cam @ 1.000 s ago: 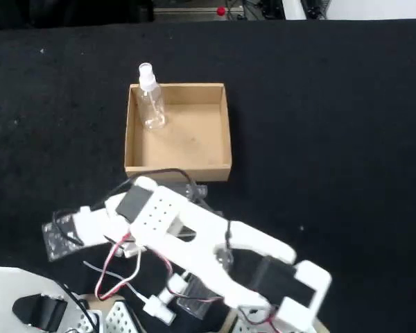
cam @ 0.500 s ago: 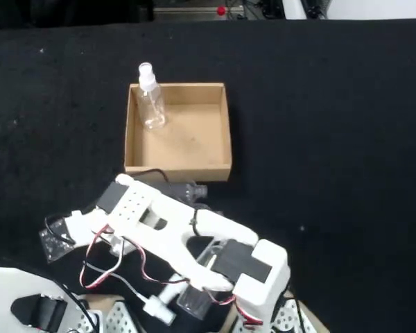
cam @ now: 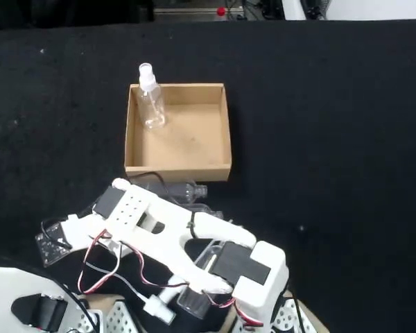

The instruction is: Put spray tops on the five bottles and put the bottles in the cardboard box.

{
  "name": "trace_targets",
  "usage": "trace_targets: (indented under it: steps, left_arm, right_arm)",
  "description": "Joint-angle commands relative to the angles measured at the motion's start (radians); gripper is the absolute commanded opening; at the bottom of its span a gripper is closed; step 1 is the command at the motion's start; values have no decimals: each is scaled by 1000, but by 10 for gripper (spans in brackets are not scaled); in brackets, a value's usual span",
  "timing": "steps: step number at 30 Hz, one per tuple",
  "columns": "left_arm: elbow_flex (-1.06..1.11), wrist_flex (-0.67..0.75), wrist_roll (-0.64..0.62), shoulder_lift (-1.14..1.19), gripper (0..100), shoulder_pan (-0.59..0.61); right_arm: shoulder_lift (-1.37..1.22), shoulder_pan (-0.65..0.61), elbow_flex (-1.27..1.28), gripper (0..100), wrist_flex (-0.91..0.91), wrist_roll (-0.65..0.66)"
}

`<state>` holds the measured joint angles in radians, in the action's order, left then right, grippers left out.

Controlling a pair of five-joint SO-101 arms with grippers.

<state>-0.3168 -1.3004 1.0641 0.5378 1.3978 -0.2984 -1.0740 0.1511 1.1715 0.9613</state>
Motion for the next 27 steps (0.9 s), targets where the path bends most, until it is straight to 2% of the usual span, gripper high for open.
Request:
trace_targets:
  steps: [1, 5, 12, 17, 19, 22, 27]
  left_arm:
    - [-36, -5, 20, -3, 30, 12]
    - [-36, -5, 20, -3, 30, 12]
    - [-36, -5, 20, -3, 30, 12]
    - [-35, -5, 18, -3, 30, 12]
    - [-35, -5, 18, -5, 30, 12]
    - [-41, -18, 18, -5, 30, 12]
    - [-45, -75, 23, -11, 30, 7]
  right_arm:
    - [7, -15, -4, 240, -57, -8]
    - [15, -15, 61, 240, -121, -15]
    - [7, -15, 73, 238, -129, -15]
    - [5, -15, 76, 143, -155, -17]
    - [-5, -15, 77, 139, -164, -17]
    - [-27, -15, 41, 139, -184, -69]
    - [-38, 9, -71, 137, -282, -247]
